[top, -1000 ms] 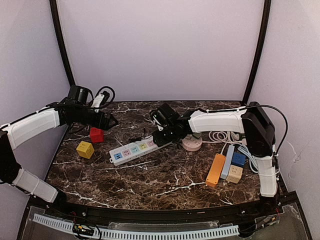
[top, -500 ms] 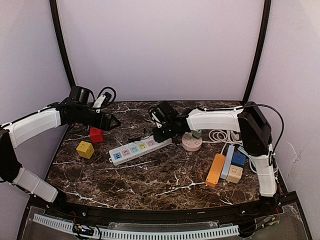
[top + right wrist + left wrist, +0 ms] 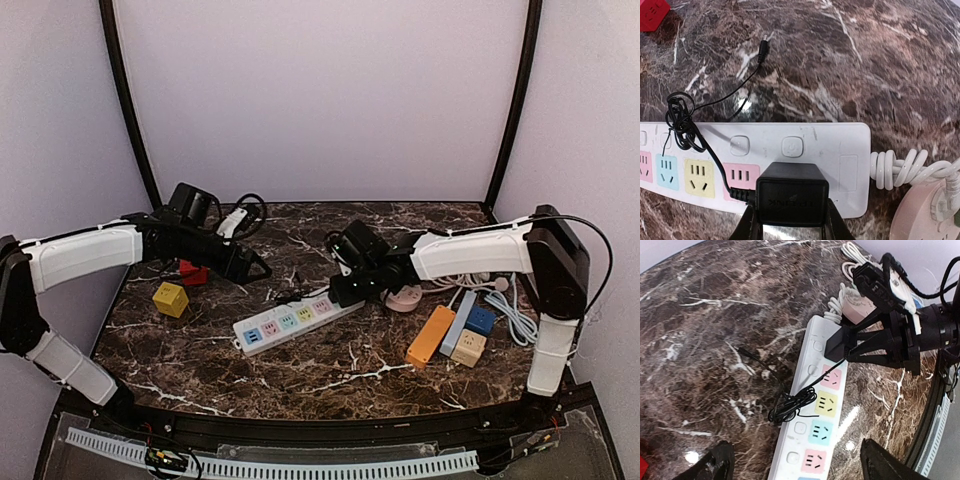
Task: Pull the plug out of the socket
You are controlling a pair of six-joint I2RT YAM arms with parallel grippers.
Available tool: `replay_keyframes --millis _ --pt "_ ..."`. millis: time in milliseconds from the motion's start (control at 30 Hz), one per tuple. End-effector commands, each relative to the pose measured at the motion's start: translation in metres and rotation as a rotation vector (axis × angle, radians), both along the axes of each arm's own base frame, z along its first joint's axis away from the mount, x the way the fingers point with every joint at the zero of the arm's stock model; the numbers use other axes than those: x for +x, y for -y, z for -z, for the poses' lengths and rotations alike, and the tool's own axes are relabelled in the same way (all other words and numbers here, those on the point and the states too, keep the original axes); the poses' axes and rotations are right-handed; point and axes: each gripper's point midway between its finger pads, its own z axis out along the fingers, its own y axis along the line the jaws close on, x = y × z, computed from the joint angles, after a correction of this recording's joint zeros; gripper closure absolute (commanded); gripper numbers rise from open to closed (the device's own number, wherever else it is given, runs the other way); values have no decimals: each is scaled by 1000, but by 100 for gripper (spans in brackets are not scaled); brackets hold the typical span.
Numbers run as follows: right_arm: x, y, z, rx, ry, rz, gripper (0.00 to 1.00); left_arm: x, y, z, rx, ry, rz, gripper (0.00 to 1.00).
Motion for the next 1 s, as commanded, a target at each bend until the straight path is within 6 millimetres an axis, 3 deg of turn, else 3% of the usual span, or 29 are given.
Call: replay_keyframes --millis 0,267,367,467,800,967 --pt "-19 35 -6 9 -27 131 100 -30 25 35 113 -20 150 13" --pt "-41 59 -1 16 -76 212 100 -77 55 74 281 19 309 10" --pt "-43 61 -4 31 -79 226 100 -96 59 91 341 36 349 7" --pt "-44 59 -5 48 -83 224 100 -104 51 105 389 25 355 3" --pt "-47 51 -1 77 -96 201 100 -84 32 127 549 82 299 1" --pt "-46 49 -3 85 -89 191 100 -77 33 131 578 108 303 1"
